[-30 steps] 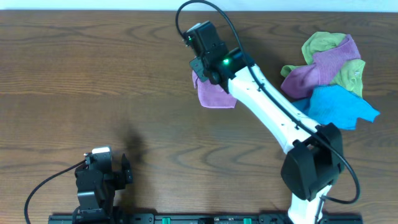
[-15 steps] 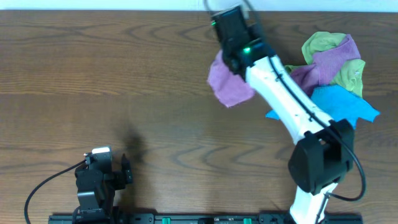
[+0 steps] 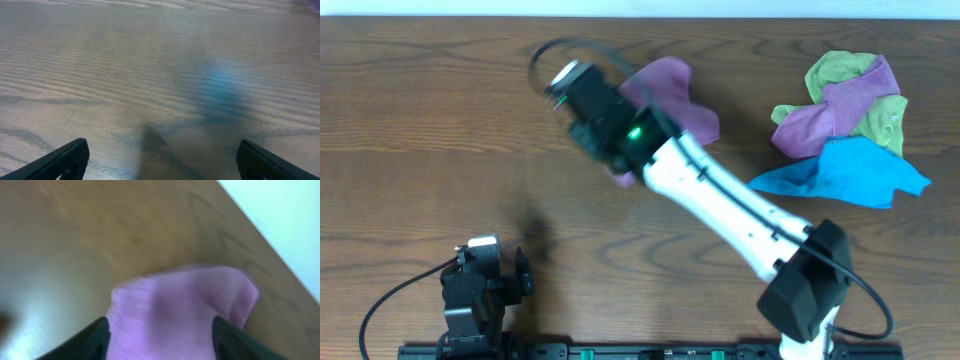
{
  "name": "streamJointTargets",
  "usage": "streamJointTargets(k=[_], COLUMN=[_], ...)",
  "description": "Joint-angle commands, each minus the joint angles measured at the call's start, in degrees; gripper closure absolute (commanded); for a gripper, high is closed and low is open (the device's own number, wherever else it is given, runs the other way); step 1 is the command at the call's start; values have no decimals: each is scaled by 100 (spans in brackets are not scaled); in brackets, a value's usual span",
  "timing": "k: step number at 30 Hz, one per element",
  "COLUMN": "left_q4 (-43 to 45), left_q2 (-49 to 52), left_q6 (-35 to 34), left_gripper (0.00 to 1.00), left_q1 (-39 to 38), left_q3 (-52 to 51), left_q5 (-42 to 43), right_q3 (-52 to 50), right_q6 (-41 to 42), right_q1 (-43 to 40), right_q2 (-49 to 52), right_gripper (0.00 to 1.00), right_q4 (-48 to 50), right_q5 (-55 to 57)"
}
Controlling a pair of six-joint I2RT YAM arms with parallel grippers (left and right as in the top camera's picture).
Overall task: Fold the cloth
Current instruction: 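Lift and swing the pink towel forward to spread it out, then lower the pink towel flat onto the table center with the right gripper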
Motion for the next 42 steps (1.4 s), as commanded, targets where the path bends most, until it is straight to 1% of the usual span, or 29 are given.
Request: streamJointTargets(k=[1, 3, 5, 8, 10, 12, 13, 14, 15, 16, 17, 18, 19, 23, 27, 30, 33, 35, 38, 42], left_q4=[-214, -214, -214, -214, -214, -214, -214, -214, -214, -214, -214, -214, -214, -214, -214, -214, -214, -214, -214, -214], left_q2=[4, 4, 4, 4, 4, 4, 4, 4, 4, 4, 4, 4, 4, 4, 4, 4, 4, 4, 4, 4], left_q6=[-59, -59, -59, -59, -59, -59, -59, -59, -59, -59, -59, -59, -59, -59, -59, -59, -59, -59, -59, -59], left_gripper=[5, 5, 5, 5, 5, 5, 5, 5, 5, 5, 5, 5, 5, 5, 5, 5, 5, 5, 5, 5], left_q1=[-22, -22, -22, -22, -22, -22, -22, -22, -22, -22, -22, -22, -22, -22, -22, -22, -22, -22, -22, -22], left_q3=[-55, -55, -55, -55, -55, -55, -55, -55, -55, -55, -55, -55, -55, -55, -55, -55, -55, -55, -55, -55], left_q5=[-103, -103, -103, -103, -103, -103, -103, -103, -103, -103, -103, -103, -103, -103, -103, -103, -103, -103, -103, -103], right_q3=[44, 42, 42, 42, 39, 39, 39, 39, 39, 39, 39, 39, 39, 39, 37, 35, 33, 33, 33, -20], right_q6=[-144, -144, -92, 219, 317, 439, 470, 485, 485, 490, 490, 514, 577, 702, 894, 887, 710, 562, 369, 90], right_q1=[-48, -146, -339, -708, -957, -1207, -1292, -1384, -1445, -1504, -1539, -1580, -1613, -1722, -1917, -2186, -2396, -2496, -2544, -2544], right_q2=[-120, -118, -81, 61, 173, 302, 361, 439, 525, 651, 754, 874, 975, 1244, 1279, 1279, 1252, 1091, 638, -74], right_gripper=[8, 6, 6, 7, 11, 17, 24, 28, 36, 58, 73, 92, 99, 99, 99, 99, 99, 98, 98, 98], right_q4=[-57, -162, -348, -671, -885, -988, -986, -964, -942, -920, -920, -916, -922, -1123, -1335, -1434, -1488, -1392, -1305, -1600], right_q5=[393, 498, 428, 264, -61, -494, -678, -911, -1069, -1115, -1113, -1110, -1110, -1088, -789, -1021, -1478, -1757, -1768, -1897])
